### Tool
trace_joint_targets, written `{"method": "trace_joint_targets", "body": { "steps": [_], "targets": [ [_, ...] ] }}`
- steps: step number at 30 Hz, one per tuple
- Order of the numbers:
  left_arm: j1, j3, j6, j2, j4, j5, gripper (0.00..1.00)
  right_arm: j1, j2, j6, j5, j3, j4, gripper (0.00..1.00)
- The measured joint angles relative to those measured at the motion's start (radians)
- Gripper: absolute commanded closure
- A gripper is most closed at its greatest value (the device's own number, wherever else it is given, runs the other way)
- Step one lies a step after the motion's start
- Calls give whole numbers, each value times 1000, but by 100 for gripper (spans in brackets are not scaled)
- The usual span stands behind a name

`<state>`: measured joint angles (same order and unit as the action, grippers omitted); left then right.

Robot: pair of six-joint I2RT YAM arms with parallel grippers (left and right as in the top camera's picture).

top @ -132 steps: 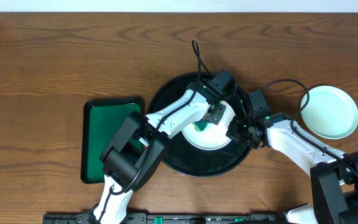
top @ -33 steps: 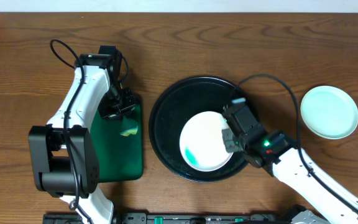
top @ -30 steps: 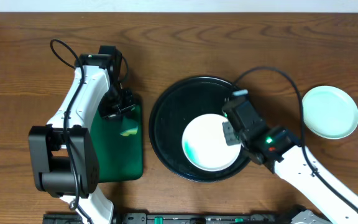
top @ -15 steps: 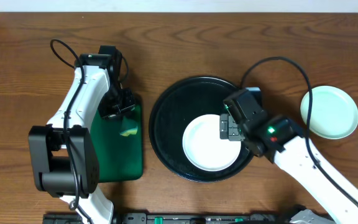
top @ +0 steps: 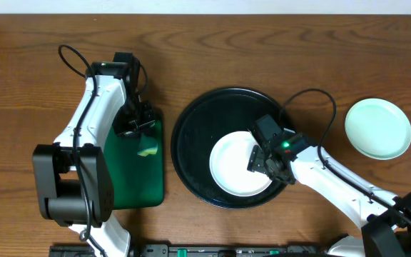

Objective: Clean dirty plates on tray and stack at the side
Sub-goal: 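Regrip the white plate rim with the right gripper and tilt it up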

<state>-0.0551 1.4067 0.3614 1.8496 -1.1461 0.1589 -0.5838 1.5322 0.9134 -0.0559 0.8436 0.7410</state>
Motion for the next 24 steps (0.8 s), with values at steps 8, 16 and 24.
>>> {"method": "trace_joint_targets", "body": {
  "steps": [8,16,24],
  "targets": [
    [0,0,-4,0,0,0,93,0,-1,20,33,-113,-183,28],
    [0,0,-4,0,0,0,93,0,-23,26,11,-173,-320,99],
    [0,0,-4,0,-5,0,93,0,-21,-6,13,-182,-379,99]
  ]
}}
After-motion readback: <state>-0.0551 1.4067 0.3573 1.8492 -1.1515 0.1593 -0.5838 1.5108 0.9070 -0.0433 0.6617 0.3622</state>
